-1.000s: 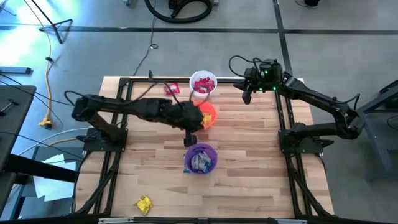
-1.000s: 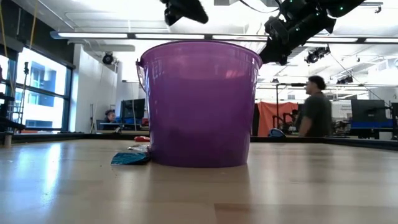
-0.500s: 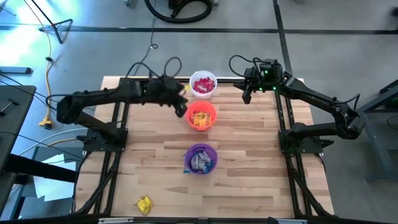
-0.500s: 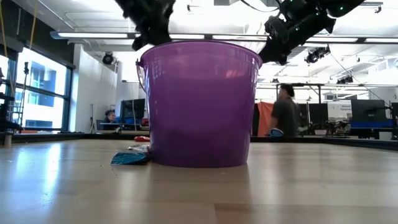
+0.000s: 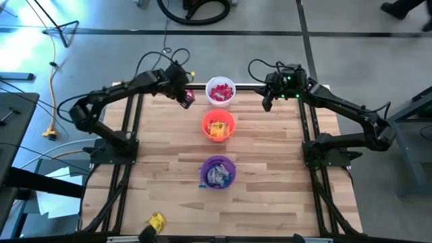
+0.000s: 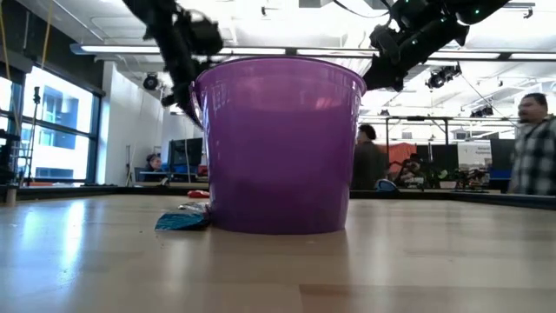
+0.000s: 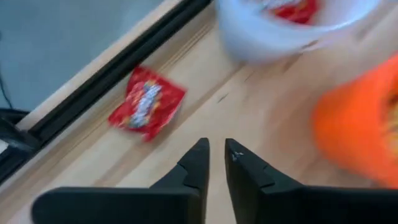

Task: Sort candy
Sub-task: Put the red candy into the white bucket

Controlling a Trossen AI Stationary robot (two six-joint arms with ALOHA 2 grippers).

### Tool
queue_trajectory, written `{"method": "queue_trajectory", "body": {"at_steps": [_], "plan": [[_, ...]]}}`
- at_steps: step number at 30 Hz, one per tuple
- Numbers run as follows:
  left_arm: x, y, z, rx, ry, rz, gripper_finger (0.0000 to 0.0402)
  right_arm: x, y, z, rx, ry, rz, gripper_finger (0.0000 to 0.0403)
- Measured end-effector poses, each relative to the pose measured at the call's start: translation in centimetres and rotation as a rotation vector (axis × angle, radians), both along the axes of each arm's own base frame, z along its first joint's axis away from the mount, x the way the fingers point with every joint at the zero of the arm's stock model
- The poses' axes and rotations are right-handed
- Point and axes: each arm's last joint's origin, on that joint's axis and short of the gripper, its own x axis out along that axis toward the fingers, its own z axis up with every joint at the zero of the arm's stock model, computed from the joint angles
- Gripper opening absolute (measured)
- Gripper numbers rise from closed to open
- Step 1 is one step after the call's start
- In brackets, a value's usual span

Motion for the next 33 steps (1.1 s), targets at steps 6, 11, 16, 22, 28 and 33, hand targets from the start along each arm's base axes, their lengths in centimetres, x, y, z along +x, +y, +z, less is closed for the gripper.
{"method": "queue_trajectory", "body": {"at_steps": [6,11,16,22,28,33], "plan": [[-2.1,4.3,-3.2,-0.083,0.103,-0.071,0.0077,-0.1,-0.2,0.0,0.025,-0.01,-0.093,0.0],[-3.4,6.8,-5.7,-0.128,0.176,-0.066,0.0115,-0.1,-0.4,0.1,0.041,-0.016,-0.173,0.0],[-3.7,8.3,-8.4,-0.181,0.226,-0.071,0.0157,-0.2,-0.5,0.1,0.051,-0.025,-0.226,0.0],[-3.0,9.2,-10.3,-0.169,0.233,-0.101,0.0199,-0.2,-0.5,0.1,0.08,-0.041,-0.257,0.0],[-2.3,8.9,-10.8,-0.181,0.219,-0.155,0.0211,-0.2,-0.5,0.1,0.093,-0.048,-0.268,0.0],[-1.9,8.7,-10.9,-0.173,0.211,-0.166,0.0212,-0.2,-0.6,0.1,0.084,-0.044,-0.285,0.0]]}}
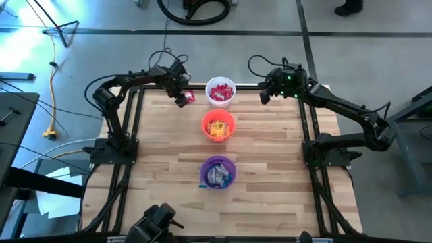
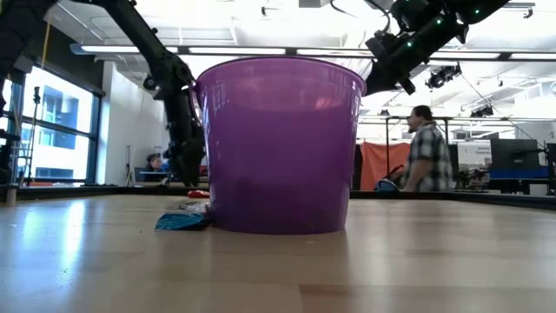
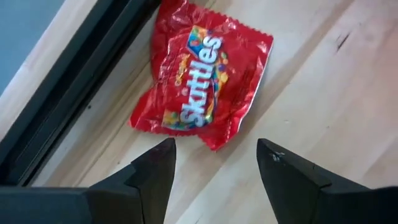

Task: Sort candy
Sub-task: Put the red candy into the white bucket

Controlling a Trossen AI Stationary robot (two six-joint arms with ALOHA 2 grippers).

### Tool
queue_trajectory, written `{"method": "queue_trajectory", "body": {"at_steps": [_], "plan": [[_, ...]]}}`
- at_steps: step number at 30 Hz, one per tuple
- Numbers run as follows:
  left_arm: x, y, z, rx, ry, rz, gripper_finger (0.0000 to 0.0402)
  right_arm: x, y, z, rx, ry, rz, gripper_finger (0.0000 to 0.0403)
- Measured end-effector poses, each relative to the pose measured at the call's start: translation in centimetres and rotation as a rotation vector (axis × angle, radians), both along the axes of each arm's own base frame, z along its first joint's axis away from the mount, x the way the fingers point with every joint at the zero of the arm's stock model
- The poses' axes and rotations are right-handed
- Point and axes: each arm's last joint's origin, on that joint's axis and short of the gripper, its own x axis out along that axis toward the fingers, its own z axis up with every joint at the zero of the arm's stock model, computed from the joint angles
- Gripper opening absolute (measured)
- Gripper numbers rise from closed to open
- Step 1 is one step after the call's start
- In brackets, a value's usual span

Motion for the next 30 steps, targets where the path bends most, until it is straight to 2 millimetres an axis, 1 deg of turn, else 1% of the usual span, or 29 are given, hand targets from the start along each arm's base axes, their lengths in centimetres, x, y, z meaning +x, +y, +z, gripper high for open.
{"method": "queue_trajectory", "body": {"at_steps": [5,10,14,17,21,28,30], "plan": [[0.3,0.4,-0.9,0.006,0.0,0.01,0.0212,0.0,0.0,0.0,-0.003,0.002,0.0,0.0],[0.4,0.8,-2.4,0.02,0.061,0.024,0.0212,0.0,0.0,0.0,-0.006,0.005,0.002,0.0],[0.7,0.8,-2.7,0.02,0.068,0.016,0.021,0.0,0.0,0.0,-0.007,0.005,0.003,0.0],[0.7,0.8,-2.8,0.033,0.073,0.018,0.0196,0.0,0.0,0.0,-0.008,0.006,0.003,0.0],[0.8,0.9,-2.8,0.057,0.085,0.004,0.015,0.0,0.0,0.0,-0.006,0.005,0.003,0.0],[1.2,0.8,-2.7,0.095,0.09,-0.05,0.0029,0.0,0.0,0.0,-0.006,0.004,0.003,0.0],[1.3,0.7,-2.6,0.106,0.092,-0.063,0.0008,0.0,0.0,0.0,-0.006,0.004,0.003,0.0]]}}
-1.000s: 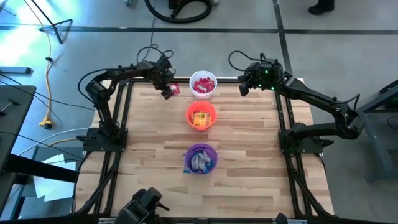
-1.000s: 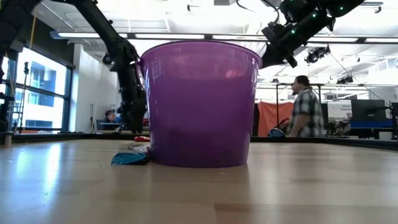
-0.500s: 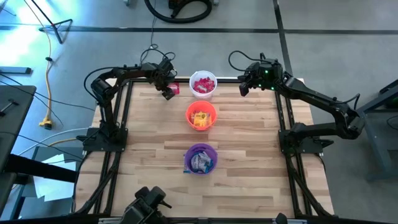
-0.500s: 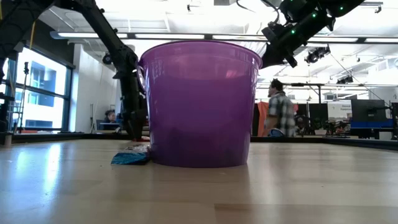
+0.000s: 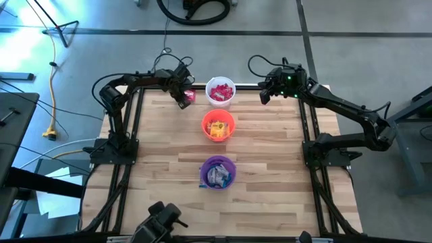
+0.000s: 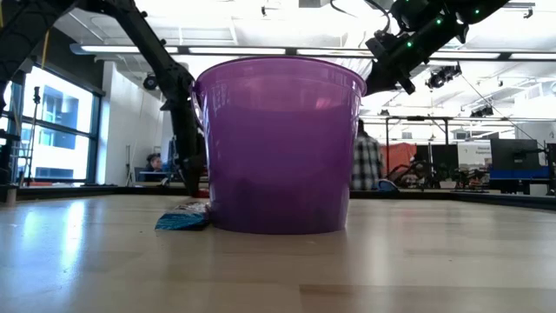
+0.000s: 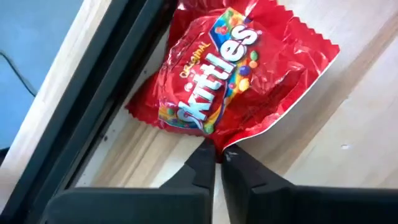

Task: Sort candy
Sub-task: Put the red candy into the white bucket

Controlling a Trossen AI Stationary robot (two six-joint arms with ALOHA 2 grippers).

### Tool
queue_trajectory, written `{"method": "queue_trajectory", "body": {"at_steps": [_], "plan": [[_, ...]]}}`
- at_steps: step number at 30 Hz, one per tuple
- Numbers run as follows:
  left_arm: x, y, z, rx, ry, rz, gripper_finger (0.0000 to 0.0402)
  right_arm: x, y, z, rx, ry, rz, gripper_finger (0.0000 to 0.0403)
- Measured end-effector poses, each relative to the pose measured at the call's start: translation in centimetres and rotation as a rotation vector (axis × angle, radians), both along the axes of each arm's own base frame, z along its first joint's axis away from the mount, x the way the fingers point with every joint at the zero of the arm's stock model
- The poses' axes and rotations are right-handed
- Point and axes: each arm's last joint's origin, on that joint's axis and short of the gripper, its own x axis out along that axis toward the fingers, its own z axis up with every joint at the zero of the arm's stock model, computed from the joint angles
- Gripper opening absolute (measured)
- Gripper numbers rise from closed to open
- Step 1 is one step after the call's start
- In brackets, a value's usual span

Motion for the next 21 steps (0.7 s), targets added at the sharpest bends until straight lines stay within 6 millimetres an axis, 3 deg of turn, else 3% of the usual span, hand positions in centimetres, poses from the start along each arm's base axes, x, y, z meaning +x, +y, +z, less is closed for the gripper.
{"method": "queue_trajectory", "body": {"at_steps": [4,18,21], "plan": [[0.2,-0.4,0.8,0.017,-0.009,-0.027,0.0004,0.0,0.0,0.0,0.0,0.0,0.0,0.0],[-0.8,-2.3,7.4,0.032,-0.213,-0.078,0.0,0.0,0.0,0.0,-0.002,0.002,0.002,0.0],[-0.8,-2.2,8.0,0.082,-0.216,-0.045,0.0007,0.0,0.0,0.0,-0.002,0.002,0.002,0.0]]}}
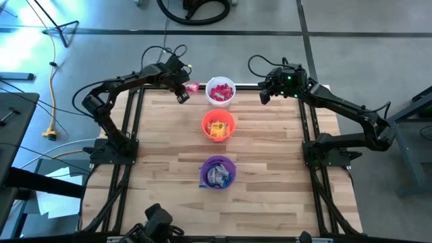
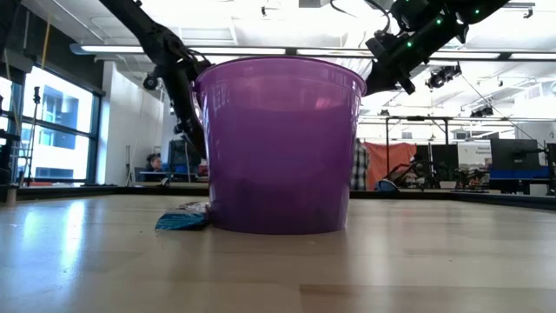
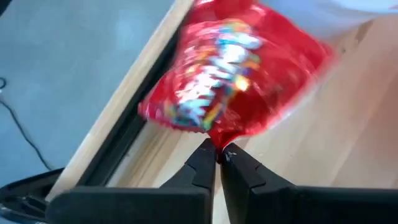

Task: Sort candy
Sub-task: Put the red candy into the white bucket

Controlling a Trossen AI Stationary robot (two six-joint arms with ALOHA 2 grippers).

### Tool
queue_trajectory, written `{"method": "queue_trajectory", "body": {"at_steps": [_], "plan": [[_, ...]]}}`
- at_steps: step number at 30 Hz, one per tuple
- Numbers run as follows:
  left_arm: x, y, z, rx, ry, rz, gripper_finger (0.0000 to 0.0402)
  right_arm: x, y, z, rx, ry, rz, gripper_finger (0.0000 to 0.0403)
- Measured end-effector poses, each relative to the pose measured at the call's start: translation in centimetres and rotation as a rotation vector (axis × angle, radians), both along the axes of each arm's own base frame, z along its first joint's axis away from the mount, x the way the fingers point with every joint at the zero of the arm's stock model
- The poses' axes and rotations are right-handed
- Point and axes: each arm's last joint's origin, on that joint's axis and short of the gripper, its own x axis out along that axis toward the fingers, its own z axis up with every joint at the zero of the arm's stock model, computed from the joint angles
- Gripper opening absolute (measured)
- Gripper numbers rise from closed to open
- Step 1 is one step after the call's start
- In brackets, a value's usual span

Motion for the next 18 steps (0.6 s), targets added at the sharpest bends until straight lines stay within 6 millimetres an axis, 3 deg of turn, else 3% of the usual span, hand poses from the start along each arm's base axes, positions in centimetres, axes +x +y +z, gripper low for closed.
{"method": "queue_trajectory", "body": {"at_steps": [6,10,18], "plan": [[0.3,-0.3,0.0,-0.028,-0.029,-0.055,0.0031,0.0,0.0,0.0,0.0,0.0,0.0,0.0],[0.8,-0.9,-0.1,-0.037,-0.024,-0.093,0.0005,0.0,0.0,0.0,0.0,0.0,0.0,0.0],[1.8,-1.9,-0.1,-0.033,-0.014,-0.157,0.0,0.0,0.0,0.0,0.0,0.0,0.0,0.0]]}}
